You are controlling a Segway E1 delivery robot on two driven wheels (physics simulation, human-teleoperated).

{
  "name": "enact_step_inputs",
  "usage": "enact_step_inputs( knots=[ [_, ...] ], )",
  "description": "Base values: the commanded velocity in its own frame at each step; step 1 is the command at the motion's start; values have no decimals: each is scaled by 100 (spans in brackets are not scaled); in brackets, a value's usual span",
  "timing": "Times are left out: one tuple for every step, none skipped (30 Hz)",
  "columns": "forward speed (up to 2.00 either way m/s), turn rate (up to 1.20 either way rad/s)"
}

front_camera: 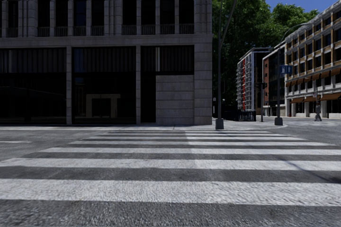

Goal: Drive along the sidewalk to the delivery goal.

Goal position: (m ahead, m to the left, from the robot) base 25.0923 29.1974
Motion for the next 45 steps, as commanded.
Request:
enact_step_inputs(
  knots=[
    [193, 0],
    [193, 0],
    [193, 0],
    [193, 0],
    [194, 0],
    [195, 0],
    [195, 0],
    [195, 0],
    [195, 0],
    [195, 0],
    [195, 0],
    [195, 0],
    [195, 0],
    [195, 0],
    [195, 0],
    [195, 0],
    [196, 0],
    [196, 0],
    [196, 0],
    [196, 0],
    [196, 0],
    [196, 0],
    [196, 0],
    [196, 0],
    [196, 0],
    [197, 0],
    [197, 0],
    [197, 0],
    [197, 0],
    [197, 0],
    [197, 0],
    [197, 0],
    [197, 0],
    [197, 0],
    [197, 0],
    [197, 0],
    [197, 0],
    [197, 0],
    [197, 0],
    [197, 0],
    [197, 0],
    [197, 0],
    [197, 0],
    [197, 0],
    [197, 0]
  ],
)
